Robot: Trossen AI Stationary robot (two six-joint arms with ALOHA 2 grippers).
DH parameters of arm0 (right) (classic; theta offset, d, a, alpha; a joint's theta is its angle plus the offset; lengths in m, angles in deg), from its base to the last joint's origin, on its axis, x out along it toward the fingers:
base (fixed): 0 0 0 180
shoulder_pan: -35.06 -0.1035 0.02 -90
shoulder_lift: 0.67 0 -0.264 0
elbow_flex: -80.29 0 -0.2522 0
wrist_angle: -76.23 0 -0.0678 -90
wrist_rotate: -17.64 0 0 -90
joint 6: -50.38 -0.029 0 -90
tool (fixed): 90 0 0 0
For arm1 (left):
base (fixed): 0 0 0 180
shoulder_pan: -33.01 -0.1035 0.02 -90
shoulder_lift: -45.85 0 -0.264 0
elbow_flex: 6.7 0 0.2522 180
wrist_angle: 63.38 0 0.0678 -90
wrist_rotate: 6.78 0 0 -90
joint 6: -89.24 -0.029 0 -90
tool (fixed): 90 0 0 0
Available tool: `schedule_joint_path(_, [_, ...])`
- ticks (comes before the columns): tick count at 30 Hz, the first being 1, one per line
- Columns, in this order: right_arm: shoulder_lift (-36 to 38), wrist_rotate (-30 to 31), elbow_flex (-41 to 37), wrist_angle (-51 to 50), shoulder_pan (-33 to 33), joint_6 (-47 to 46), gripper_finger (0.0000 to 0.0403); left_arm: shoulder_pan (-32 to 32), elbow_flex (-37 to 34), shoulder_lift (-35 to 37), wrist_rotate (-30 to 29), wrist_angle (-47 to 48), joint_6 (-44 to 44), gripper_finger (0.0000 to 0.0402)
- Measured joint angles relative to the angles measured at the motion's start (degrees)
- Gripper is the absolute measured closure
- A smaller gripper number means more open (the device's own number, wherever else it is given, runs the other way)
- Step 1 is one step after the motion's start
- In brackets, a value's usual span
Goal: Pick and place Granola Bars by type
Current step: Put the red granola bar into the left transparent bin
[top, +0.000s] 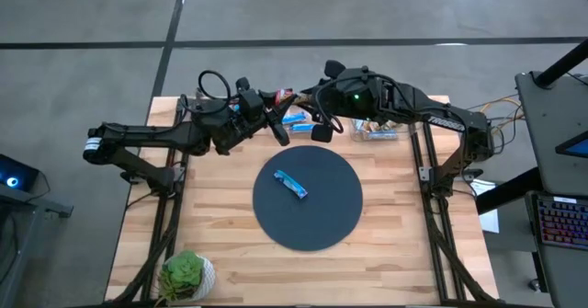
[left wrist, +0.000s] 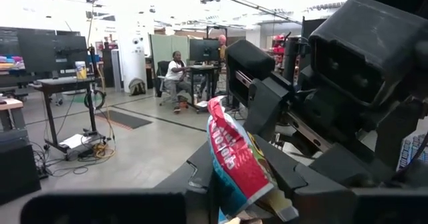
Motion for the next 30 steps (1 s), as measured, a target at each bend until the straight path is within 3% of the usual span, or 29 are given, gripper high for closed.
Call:
schedule_joint_path(7, [0.18,0.00,0.03,0.07,0.00,-0.64,0.0204,-0.30,0.09,0.13,-1.79,0.28,-2.09,0.0349])
schedule_joint_path(13, [0.45,0.34,0.11,0.13,0.00,-0.91,0.0174,-1.77,0.09,1.21,-2.10,4.20,-1.27,0.0349])
schedule_joint_path(20, [0.46,4.38,0.11,0.01,0.04,-2.05,0.0166,-5.41,0.09,2.85,-2.10,11.73,0.00,0.0349])
schedule_joint_path(30, [0.46,4.50,-0.05,-0.58,0.22,-3.49,0.0165,-15.20,-0.15,7.55,-1.93,29.51,5.40,0.0349])
